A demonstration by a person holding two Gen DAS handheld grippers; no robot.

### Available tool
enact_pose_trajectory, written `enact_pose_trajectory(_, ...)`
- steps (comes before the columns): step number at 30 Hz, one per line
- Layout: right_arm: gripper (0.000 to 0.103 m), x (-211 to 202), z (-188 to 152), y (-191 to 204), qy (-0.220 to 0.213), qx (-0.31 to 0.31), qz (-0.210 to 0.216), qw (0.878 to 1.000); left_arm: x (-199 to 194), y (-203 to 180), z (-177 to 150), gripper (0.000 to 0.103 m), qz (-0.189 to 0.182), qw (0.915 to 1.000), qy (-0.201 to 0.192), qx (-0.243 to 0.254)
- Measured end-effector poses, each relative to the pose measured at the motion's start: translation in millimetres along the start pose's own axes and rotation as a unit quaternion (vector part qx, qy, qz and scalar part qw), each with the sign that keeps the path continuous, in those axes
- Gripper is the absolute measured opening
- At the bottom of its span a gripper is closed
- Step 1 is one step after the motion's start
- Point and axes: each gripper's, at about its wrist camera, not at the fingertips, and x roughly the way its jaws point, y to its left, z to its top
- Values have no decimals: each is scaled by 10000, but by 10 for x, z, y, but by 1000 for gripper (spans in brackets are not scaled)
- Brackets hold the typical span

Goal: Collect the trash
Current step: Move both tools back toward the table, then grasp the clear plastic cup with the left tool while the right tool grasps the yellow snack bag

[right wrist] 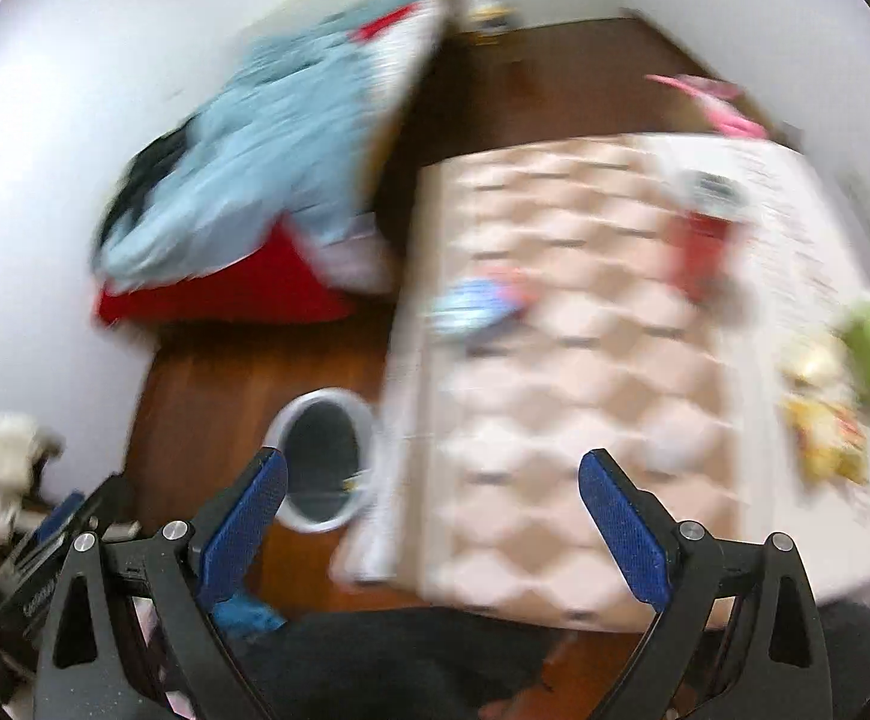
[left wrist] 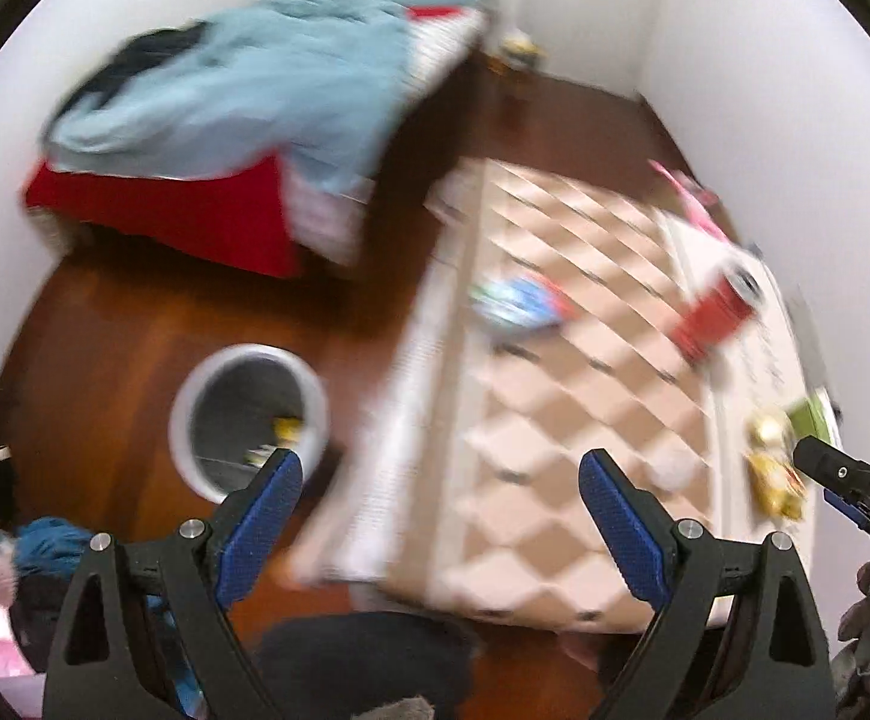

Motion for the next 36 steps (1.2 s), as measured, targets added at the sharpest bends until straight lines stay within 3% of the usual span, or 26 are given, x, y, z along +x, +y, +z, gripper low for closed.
enact_pose_trajectory(7, 99, 16, -10, -1676, 182, 1063, -1044, 9887, 875, -1271, -174, 93, -575, 9903, 850, 936)
enact_pose_trajectory(12, 99, 197, -59, -2365, 415, 1399, -1148, 9826, 1373, -1716, -265, 92, -755, 9797, 1455, 1156)
enact_pose_trajectory(14, 99, 276, -57, -2443, 451, 1406, -1131, 9826, 1512, -1771, -265, 83, -727, 9782, 1608, 1099)
enact_pose_trajectory(17, 99, 428, -58, -2500, 532, 1377, -1105, 9829, 1676, -1787, -253, 54, -681, 9773, 1755, 969)
enact_pose_trajectory(19, 99, 539, -26, -2497, 566, 1334, -1098, 9833, 1665, -1785, -251, 39, -642, 9798, 1640, 949)
enact_pose_trajectory(25, 97, 827, 97, -2421, 718, 1020, -1246, 9843, 1560, -1796, -289, 39, -451, 9829, 1350, 1166)
enact_pose_trajectory(28, 65, 939, 113, -2401, 815, 944, -1314, 9835, 1445, -1791, -298, 39, -314, 9846, 1160, 1269)
enact_pose_trajectory(32, 55, 920, 113, -2350, 747, 804, -1319, 9852, 1256, -1815, -319, 39, -127, 9857, 932, 1396)
enact_pose_trajectory(36, 51, 852, 102, -2299, 691, 711, -1270, 9869, 1032, -1802, -321, 39, -48, 9868, 694, 1460)
